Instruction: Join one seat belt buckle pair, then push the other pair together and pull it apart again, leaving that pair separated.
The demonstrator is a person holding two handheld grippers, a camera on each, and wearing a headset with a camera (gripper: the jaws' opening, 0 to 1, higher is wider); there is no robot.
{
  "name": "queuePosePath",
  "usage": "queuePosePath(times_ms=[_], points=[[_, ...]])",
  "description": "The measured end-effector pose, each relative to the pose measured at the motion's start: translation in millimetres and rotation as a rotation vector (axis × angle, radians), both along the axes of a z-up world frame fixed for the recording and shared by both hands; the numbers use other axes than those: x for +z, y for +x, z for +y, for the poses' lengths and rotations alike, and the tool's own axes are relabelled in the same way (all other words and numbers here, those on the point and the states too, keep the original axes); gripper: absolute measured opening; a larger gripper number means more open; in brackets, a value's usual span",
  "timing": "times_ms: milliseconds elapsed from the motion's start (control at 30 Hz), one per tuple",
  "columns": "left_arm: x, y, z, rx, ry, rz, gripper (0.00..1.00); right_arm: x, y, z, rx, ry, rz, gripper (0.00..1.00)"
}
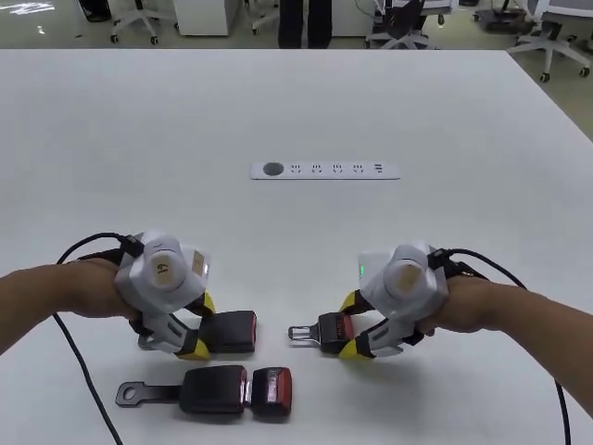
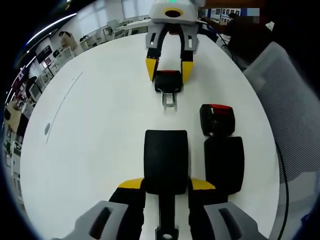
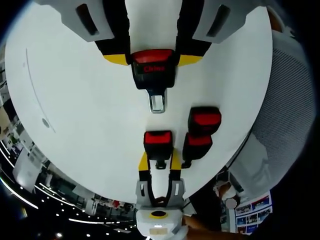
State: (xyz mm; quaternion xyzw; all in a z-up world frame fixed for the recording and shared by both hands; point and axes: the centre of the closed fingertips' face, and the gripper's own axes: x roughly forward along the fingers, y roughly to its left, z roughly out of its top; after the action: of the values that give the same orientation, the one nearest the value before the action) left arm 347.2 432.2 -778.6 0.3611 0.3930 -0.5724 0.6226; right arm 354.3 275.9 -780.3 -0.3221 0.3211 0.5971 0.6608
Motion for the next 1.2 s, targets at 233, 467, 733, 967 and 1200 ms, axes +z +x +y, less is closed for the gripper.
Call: queuePosePath(times_ms=[233,467,733,967,1200], points=[[2.3,-3.3,-2.3,-0.006,-0.004,0.006,0.33,-0.9,0.9,0.4,-0.026,0.003,0.025,0.33],[2.4,-3.4,-2.1,-0.021,0.007,0.007,0.32,-2.4,0.1,0.5,-0.044,0.000,0.034,0.32],[2.2,-2.6,-1.2,-0.021,0.022,0.012,0.32,-1.5,-3.4,1.9,-0.027,-0.001,0.033,0.31],[0.4,-1.2,0.1,-0.016,0.026,0.012,0.32,-1.2,-2.9,1.3,-0.042,-0.009,0.040,0.31],[-0.9,0.1,0.8,-0.014,0.045,0.016,0.32,0.8,-4.6,2.1,-0.053,-0.019,0.046,0.30]])
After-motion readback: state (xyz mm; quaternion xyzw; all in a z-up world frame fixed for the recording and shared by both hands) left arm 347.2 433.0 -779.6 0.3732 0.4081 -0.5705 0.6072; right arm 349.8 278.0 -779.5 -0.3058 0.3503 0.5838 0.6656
